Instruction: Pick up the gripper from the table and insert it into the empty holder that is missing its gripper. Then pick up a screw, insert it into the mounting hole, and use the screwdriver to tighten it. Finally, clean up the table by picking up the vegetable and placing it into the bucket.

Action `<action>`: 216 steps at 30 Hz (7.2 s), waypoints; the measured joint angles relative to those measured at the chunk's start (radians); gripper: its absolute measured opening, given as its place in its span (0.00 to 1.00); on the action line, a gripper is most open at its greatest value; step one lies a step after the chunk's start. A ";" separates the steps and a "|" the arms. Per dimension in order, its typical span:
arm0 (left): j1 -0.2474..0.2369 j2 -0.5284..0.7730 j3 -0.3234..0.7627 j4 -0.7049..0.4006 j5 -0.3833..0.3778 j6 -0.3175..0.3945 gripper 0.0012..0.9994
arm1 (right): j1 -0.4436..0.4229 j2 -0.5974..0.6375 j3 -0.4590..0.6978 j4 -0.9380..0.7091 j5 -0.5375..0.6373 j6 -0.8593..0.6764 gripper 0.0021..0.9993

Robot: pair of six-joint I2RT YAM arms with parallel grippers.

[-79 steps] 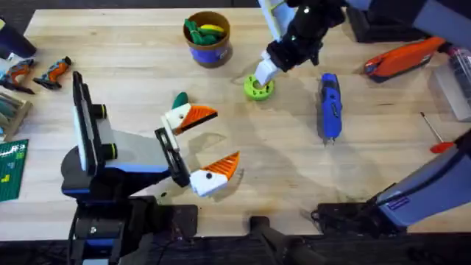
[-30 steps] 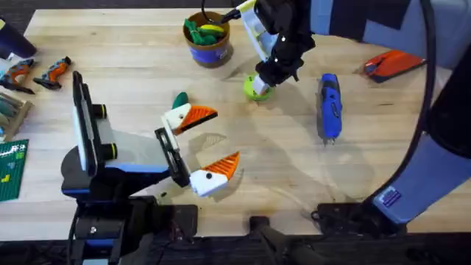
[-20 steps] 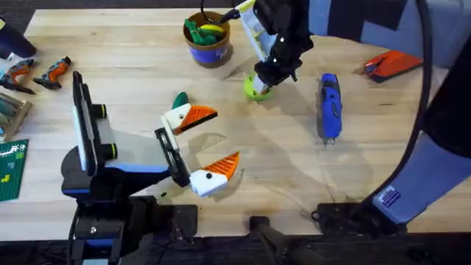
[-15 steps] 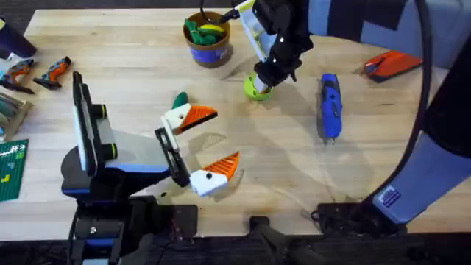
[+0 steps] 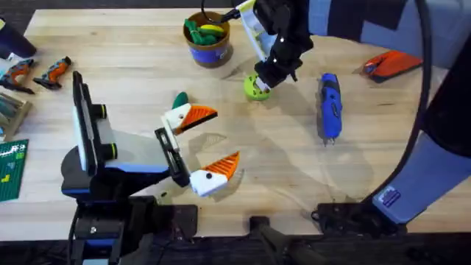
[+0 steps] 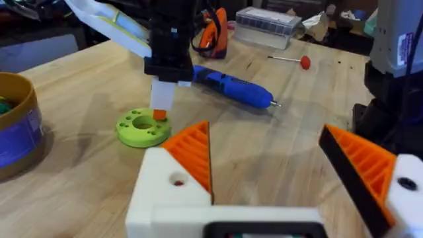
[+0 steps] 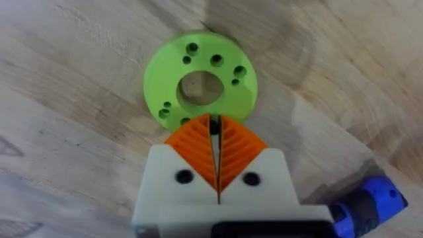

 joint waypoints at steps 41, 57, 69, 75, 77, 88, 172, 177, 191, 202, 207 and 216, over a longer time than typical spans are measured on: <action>0.000 0.000 0.000 0.000 0.000 0.000 0.99 | 0.206 -0.186 0.557 -0.509 -0.001 -0.102 0.00; 0.000 0.000 0.000 0.000 0.000 0.000 0.99 | 0.420 -0.175 0.558 -0.433 -0.165 -0.247 0.00; 0.000 0.000 0.000 0.000 0.000 0.000 0.99 | 0.509 -0.111 0.558 -0.404 -0.222 -0.277 0.00; 0.000 0.000 0.000 0.000 0.000 0.000 0.99 | 0.509 -0.094 0.558 -0.416 -0.222 -0.278 0.00; 0.000 0.000 0.000 0.000 0.000 0.000 0.99 | 0.508 -0.088 0.558 -0.421 -0.222 -0.278 0.00; 0.000 0.000 0.000 0.000 0.000 0.000 0.99 | 0.509 -0.075 0.558 -0.425 -0.222 -0.280 0.00; 0.000 0.000 0.000 -0.001 0.000 -0.010 0.99 | 0.502 -0.025 0.565 -0.413 -0.207 -0.277 0.00; 0.000 0.000 0.000 -0.001 0.000 -0.024 0.99 | 0.503 -0.026 0.554 -0.404 -0.208 -0.277 0.00; 0.000 0.007 0.000 -0.002 0.000 -0.034 0.99 | 0.504 -0.029 0.506 -0.394 -0.211 -0.276 0.00; 0.000 0.007 0.000 -0.001 -0.004 -0.034 0.99 | 0.505 -0.029 0.501 -0.380 -0.211 -0.276 0.00; 0.000 0.007 0.000 -0.001 -0.005 -0.034 0.99 | 0.506 -0.029 0.501 -0.376 -0.211 -0.276 0.00; 0.000 0.007 0.000 0.000 -0.005 -0.034 0.99 | 0.507 -0.029 0.501 -0.372 -0.211 -0.276 0.00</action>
